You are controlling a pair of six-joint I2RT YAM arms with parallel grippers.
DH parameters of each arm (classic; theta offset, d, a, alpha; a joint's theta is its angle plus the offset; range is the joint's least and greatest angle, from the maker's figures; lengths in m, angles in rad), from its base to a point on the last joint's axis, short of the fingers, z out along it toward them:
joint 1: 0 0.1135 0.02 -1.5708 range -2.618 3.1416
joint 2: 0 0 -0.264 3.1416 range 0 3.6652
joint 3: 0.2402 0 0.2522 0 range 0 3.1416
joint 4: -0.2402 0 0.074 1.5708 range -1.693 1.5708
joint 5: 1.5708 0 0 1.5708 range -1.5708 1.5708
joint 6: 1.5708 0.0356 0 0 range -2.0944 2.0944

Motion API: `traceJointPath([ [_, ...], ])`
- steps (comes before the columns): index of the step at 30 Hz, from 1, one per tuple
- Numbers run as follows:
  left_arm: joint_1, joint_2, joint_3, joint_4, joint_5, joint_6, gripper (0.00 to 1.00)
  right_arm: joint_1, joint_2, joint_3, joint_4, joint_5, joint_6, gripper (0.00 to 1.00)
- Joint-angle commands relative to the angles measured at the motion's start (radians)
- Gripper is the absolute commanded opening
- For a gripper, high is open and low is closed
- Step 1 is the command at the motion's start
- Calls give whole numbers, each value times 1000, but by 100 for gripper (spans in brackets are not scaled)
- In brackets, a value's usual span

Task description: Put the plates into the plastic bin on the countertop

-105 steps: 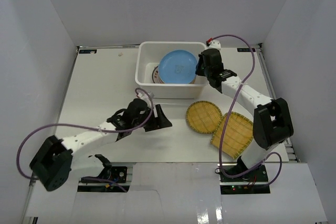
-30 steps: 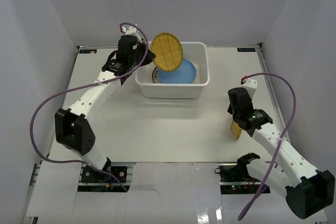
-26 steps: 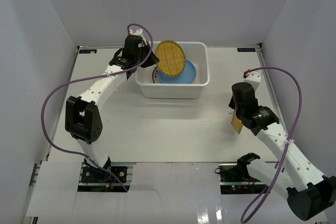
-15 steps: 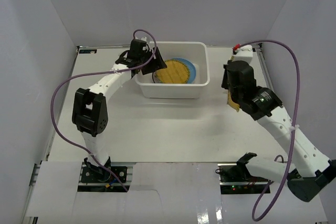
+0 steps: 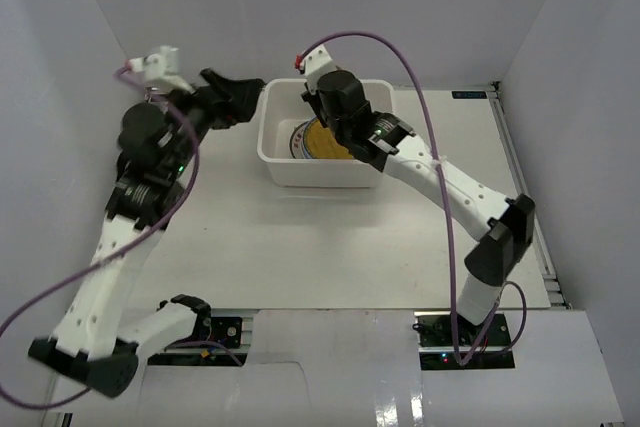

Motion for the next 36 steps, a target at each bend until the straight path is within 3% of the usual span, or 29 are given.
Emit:
traceJointPath([
  [1, 4, -250, -180, 42, -142, 34, 98, 23, 131, 120, 123, -86, -177, 8],
  [5, 4, -486, -326, -29, -172, 42, 98, 54, 292, 168, 148, -51, -285, 8],
  [11, 4, -617, -369, -139, -179, 54, 98, 84, 414, 84, 293, 88, -447, 8],
  [13, 4, -640, -334, -176, -182, 58, 98, 94, 411, 64, 313, 118, -428, 28],
  [14, 4, -643, -323, -184, -180, 58, 98, 94, 400, 61, 313, 107, -388, 50],
  [16, 4, -653, -303, -198, -165, 54, 98, 95, 351, 61, 304, 67, -342, 73],
  [20, 4, -649, -247, -215, -140, 56, 98, 94, 204, 49, 270, -40, -231, 97],
  [22, 4, -646, -233, -219, -136, 61, 98, 94, 142, 20, 272, -91, -165, 90],
  [29, 4, -634, -211, -239, -74, 62, 98, 91, -224, -261, 261, -200, 74, 90],
  [32, 4, -629, -213, -265, 24, 76, 98, 92, -617, -566, 342, -206, 238, 90],
  [34, 4, -641, -242, -279, 76, 94, 98, 94, -781, -786, 361, -171, 307, 90],
  [36, 3, -666, -269, -317, 81, 100, 98, 94, -989, -896, 324, -139, 370, 90],
])
